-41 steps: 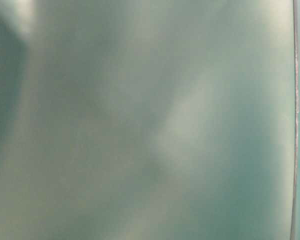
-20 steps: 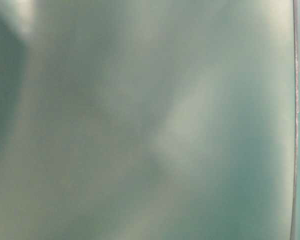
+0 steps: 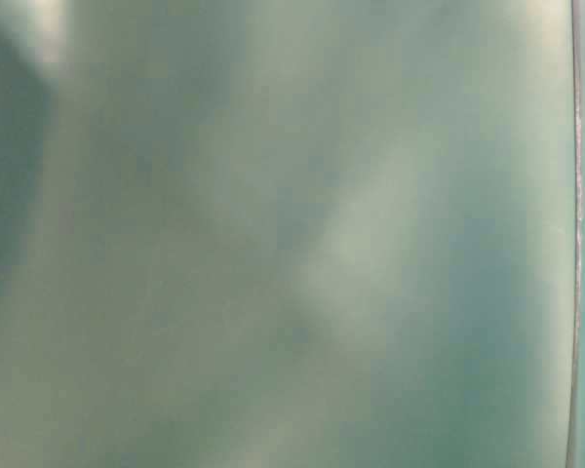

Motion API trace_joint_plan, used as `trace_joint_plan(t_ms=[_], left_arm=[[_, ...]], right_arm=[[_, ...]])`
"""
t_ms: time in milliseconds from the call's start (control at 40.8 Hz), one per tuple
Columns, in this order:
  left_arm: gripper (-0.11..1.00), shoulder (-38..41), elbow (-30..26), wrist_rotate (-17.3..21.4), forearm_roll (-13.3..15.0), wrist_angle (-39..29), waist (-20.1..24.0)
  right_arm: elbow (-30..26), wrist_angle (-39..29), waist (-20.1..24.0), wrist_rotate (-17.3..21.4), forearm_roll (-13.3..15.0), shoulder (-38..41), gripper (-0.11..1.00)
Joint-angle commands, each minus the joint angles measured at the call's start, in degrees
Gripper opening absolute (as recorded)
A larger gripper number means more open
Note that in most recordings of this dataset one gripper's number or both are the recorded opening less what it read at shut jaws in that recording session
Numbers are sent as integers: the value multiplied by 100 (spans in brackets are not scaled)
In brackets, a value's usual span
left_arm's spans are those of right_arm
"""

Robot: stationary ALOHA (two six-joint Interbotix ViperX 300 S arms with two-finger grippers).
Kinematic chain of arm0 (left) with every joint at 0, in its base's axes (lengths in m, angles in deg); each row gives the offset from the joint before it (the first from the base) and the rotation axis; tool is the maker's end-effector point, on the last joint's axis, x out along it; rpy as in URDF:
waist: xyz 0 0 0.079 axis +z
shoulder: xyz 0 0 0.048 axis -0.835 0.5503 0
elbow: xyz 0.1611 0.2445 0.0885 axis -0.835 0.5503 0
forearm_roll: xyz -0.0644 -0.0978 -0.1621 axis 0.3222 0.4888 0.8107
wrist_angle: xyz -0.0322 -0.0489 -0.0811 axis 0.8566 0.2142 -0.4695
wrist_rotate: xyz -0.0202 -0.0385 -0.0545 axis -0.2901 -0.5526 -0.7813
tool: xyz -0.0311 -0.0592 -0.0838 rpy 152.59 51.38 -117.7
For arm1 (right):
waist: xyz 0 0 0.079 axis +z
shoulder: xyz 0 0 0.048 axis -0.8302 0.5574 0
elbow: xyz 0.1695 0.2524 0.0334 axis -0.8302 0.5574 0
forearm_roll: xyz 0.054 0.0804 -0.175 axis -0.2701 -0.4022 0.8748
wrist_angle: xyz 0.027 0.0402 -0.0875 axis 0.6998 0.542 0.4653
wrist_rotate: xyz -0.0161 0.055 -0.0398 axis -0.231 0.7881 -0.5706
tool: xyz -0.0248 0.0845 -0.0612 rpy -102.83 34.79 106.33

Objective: Scoop the yellow hexagonal prism block from the bowl with a spoon using the right arm.
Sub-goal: 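Lift the spoon and lower its bowl into the white bowl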

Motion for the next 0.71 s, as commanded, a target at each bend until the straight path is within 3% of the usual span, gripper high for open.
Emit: trace_joint_plan(t_ms=[0, 392, 687], left_arm=[[0, 53, -114, -9, -18, 53, 18], [0, 44, -114, -26, -9, 44, 9], [0, 53, -114, -26, -18, 53, 18]], right_arm=[[-211, -439, -193, -141, 0, -378, 22], [-1310, -2795, -1354, -817, 9, -1354, 22], [-2092, -4148, -2188, -905, 44, -1274, 22]])
